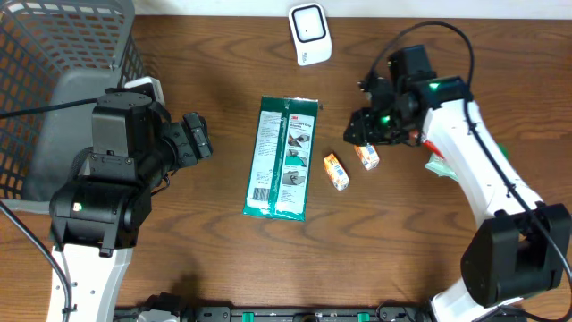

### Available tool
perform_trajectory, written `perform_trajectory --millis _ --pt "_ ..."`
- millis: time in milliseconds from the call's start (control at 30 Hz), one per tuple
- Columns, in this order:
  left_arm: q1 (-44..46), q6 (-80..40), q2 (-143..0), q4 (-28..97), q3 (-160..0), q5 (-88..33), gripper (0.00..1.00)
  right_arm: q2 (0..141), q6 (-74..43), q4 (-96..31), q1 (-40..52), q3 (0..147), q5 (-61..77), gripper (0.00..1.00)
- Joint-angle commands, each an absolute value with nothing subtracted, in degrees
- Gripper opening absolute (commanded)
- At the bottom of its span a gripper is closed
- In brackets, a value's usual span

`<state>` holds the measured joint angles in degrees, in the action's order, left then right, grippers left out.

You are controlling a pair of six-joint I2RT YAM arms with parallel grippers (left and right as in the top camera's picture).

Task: Scan the item barcode
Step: 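Bring the right gripper back over the two juice boxes, then grasp the left orange juice box with the right gripper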

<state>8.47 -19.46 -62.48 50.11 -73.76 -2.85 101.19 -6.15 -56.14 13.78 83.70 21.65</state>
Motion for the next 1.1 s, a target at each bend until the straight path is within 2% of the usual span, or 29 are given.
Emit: perform_trajectory --millis 0,233,767,1067 --pt "8.54 -19.35 -62.48 50.06 -74.32 -2.94 0.90 100.40 -5.96 -55.40 14.87 83.33 20.84 0.01" --pt "8.54 -19.35 -62.48 50.06 -74.32 -2.94 0.90 100.42 -8.97 -54.85 16.25 81.08 12.25 0.01" --pt "8.54 -19.35 -62.48 50.06 -74.32 -2.94 0.90 100.42 -12.47 -36.69 21.76 64.29 12.29 0.01" --pt "8.54 -19.35 -62.48 50.06 -74.32 -2.94 0.90 100.40 -14.02 -34.85 27.92 62.13 17.41 0.01"
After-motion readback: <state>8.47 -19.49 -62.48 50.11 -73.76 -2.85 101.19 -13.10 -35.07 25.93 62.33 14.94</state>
